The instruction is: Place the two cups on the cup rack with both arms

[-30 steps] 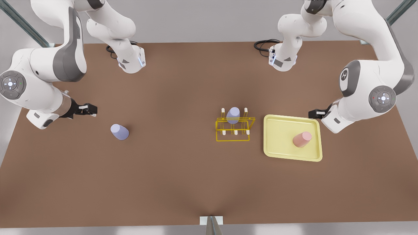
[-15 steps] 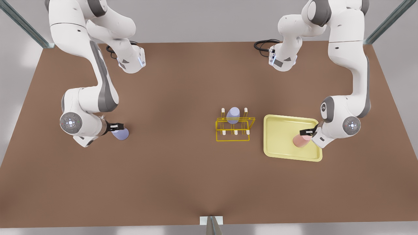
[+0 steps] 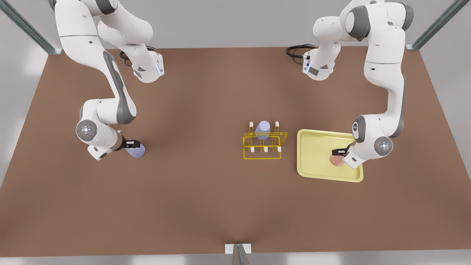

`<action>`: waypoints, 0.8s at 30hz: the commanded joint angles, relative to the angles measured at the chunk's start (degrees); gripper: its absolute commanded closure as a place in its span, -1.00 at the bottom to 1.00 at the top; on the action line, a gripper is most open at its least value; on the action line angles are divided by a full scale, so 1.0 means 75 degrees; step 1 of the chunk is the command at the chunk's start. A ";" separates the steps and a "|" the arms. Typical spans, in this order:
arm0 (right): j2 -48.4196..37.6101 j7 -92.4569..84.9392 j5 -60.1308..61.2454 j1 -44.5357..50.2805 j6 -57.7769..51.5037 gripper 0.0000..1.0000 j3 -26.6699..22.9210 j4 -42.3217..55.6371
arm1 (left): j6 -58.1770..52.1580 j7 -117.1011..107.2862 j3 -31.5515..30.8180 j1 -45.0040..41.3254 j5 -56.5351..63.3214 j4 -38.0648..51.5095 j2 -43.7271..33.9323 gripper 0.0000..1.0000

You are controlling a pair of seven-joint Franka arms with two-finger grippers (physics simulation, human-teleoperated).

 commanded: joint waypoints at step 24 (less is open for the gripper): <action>0.0621 0.0128 0.0016 -0.0308 0.2412 -1.00 0.0000 -0.1410 | 0.0389 0.0086 -0.0045 -0.0009 0.0010 -0.0047 0.0135 -0.78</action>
